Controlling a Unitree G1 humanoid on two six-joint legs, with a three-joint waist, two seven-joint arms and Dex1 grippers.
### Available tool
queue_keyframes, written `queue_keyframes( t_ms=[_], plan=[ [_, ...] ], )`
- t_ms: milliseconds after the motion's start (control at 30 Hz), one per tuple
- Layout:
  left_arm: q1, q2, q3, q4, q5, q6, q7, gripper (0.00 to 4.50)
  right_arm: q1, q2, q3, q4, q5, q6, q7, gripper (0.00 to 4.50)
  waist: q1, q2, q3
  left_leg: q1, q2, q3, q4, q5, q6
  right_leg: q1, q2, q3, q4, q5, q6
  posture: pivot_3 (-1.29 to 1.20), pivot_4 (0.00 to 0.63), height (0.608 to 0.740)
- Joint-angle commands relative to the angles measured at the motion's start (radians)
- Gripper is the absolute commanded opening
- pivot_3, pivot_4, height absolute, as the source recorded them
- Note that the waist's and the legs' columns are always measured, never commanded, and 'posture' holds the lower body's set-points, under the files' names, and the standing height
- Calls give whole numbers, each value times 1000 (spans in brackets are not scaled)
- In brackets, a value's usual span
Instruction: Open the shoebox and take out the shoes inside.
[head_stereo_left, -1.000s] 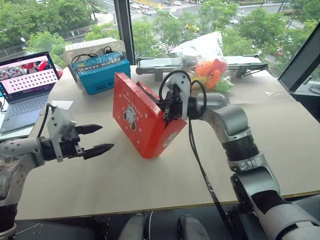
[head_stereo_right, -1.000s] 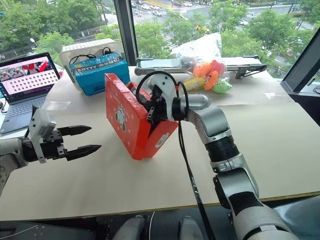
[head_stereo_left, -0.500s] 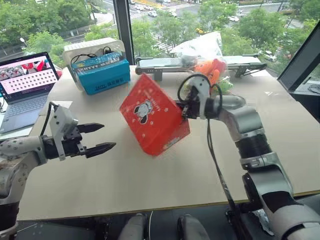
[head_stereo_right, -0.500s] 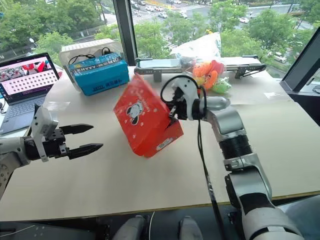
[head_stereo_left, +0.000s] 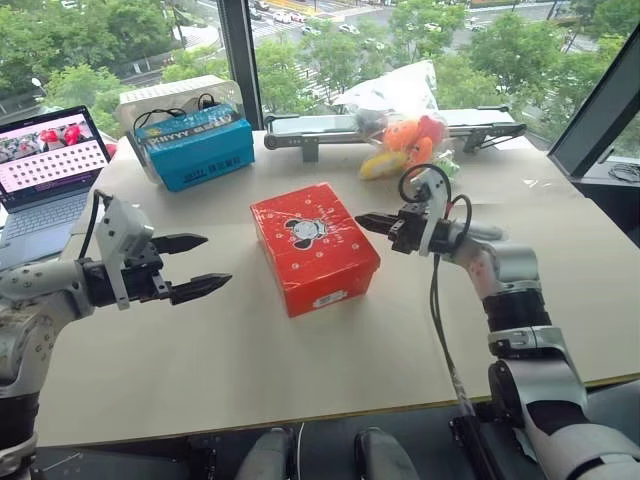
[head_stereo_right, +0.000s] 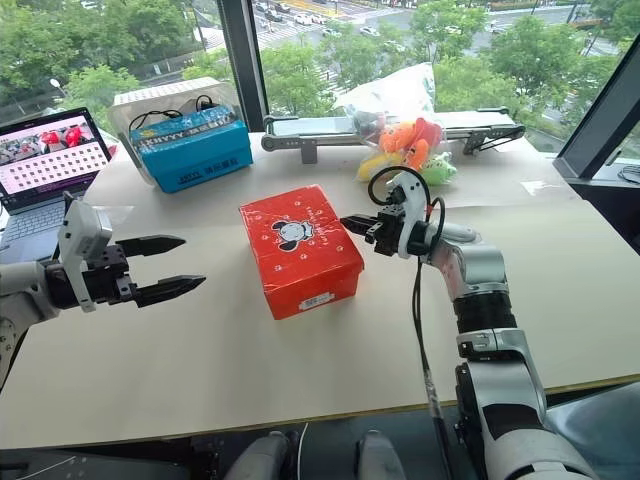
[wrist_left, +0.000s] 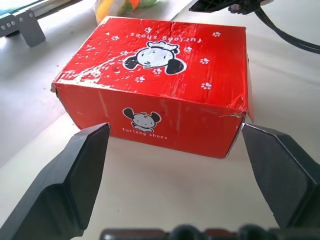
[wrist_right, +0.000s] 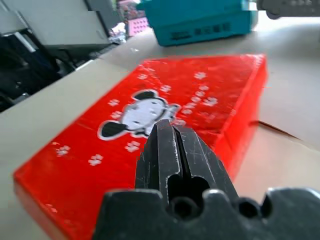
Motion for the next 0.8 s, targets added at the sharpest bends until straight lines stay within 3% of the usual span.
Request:
queue_keyframes(
  t_ms=[33, 200, 333, 600, 800],
  plan=[
    [-3, 29, 32, -17, -9, -5, -3, 4500, -25, -59, 19, 71, -84, -79, -22, 43, 3, 0, 0, 0, 0, 0, 0, 0, 0, 0, 0, 0, 0, 0, 1, 0, 150, 740],
    [33, 50, 73, -16, -11, -2, -4, 4500, -122, -131, 53, 369, -235, -253, -89, 43, 6, 1, 1, 0, -1, 1, 0, -2, -3, -1, -1, 0, 0, -1, 1, 0, 150, 740],
    [46, 46, 86, -28, -13, -2, 11, 4500, -138, -112, 99, 491, -291, -349, -25, 43, 3, 0, 1, 0, -1, 1, -1, -1, -2, 0, -1, 0, -1, 0, -1, 0, 150, 740],
    [33, 31, 71, -49, -28, 3, 32, 4500, -105, 68, 215, 375, -315, -352, 121, 43, -20, 1, 1, 1, 1, 1, -1, 2, 4, 0, 4, 3, 1, 0, -1, 0, 150, 740],
    [33, 26, 70, -60, -38, 6, 44, 4500, -144, 91, 185, 352, -292, -318, 145, 43, -8, 1, 1, 2, 2, 1, 0, -2, -3, -1, 5, 5, 1, 1, -1, 0, 150, 740]
  ],
)
